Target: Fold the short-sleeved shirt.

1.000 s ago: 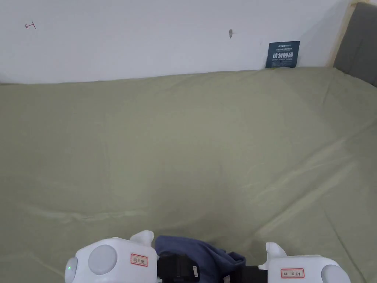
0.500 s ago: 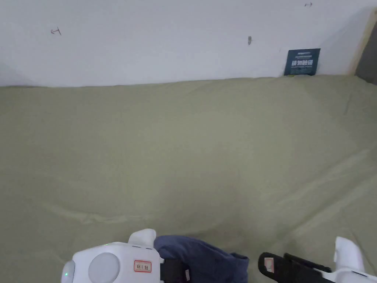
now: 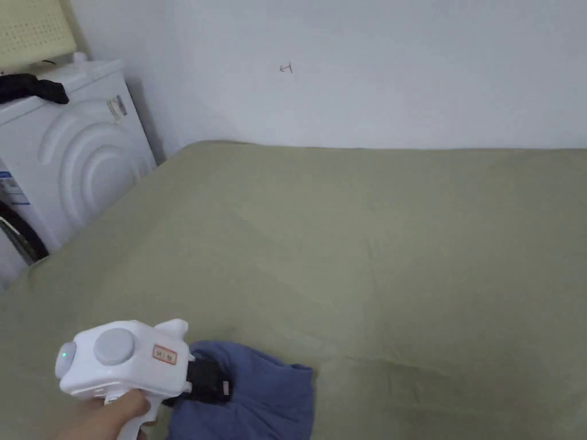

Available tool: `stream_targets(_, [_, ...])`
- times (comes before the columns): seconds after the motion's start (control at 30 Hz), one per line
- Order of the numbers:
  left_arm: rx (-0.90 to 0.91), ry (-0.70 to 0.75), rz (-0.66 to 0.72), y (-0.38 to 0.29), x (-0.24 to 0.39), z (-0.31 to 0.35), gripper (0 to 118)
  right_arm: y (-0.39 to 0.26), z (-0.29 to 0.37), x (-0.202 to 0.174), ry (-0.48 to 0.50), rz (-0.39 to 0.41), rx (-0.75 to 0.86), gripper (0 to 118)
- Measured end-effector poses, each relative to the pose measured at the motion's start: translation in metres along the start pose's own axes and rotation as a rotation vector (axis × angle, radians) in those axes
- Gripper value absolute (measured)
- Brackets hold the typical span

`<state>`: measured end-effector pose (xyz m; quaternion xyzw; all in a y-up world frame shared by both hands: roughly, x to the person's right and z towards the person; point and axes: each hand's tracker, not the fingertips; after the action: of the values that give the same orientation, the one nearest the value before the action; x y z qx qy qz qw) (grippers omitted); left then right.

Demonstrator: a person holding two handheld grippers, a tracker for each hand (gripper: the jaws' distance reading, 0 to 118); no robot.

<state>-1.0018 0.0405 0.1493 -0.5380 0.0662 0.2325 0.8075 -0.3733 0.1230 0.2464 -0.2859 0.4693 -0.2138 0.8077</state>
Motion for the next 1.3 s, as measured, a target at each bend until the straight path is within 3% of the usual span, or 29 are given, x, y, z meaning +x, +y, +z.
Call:
stream_targets(0.3, [0.033, 0.372, 0.064, 0.069, -0.127, 0.037, 36, -0.014, -0.056, -0.039, 0.037, 0.102, -0.123, 1])
stream_targets(0.5, [0.016, 0.481, 0.133, 0.071, -0.177, 0.029, 36, -0.021, -0.072, -0.052, 0.037, 0.148, -0.184, 1])
stream_targets(0.73, [0.03, 0.487, 0.093, 0.057, -0.166, 0.021, 37, -0.018, -0.08, -0.062, 0.035, 0.173, -0.21, 1])
stream_targets(0.77, [0.034, 0.483, 0.102, 0.056, -0.165, 0.023, 43, -0.018, -0.08, -0.063, 0.039, 0.174, -0.21, 1])
stream_targets(0.8, [0.049, 0.502, 0.121, 0.058, -0.167, 0.027, 76, -0.017, -0.08, -0.064, 0.043, 0.177, -0.209, 1])
stream_targets(0.83, [0.071, 0.57, 0.123, 0.057, -0.165, 0.03, 98, -0.017, -0.078, -0.067, 0.043, 0.182, -0.206, 1])
stream_targets(0.87, [0.104, 0.624, 0.117, 0.056, -0.163, 0.035, 111, -0.016, -0.076, -0.069, 0.043, 0.188, -0.2, 1])
stream_targets(0.97, [0.307, 0.643, 0.213, 0.05, -0.151, 0.075, 114, -0.011, -0.066, -0.076, 0.012, 0.235, -0.17, 1])
stream_targets(1.07, [0.492, 0.495, 0.266, 0.036, -0.113, 0.121, 114, -0.003, -0.056, -0.082, -0.09, 0.303, -0.11, 1])
stream_targets(1.23, [0.666, 0.375, 0.076, -0.004, -0.006, 0.177, 113, 0.016, -0.033, -0.091, -0.288, 0.416, 0.004, 1])
stream_targets(1.3, [0.74, 0.326, -0.041, -0.031, 0.055, 0.199, 113, 0.025, -0.02, -0.097, -0.415, 0.467, 0.081, 1])
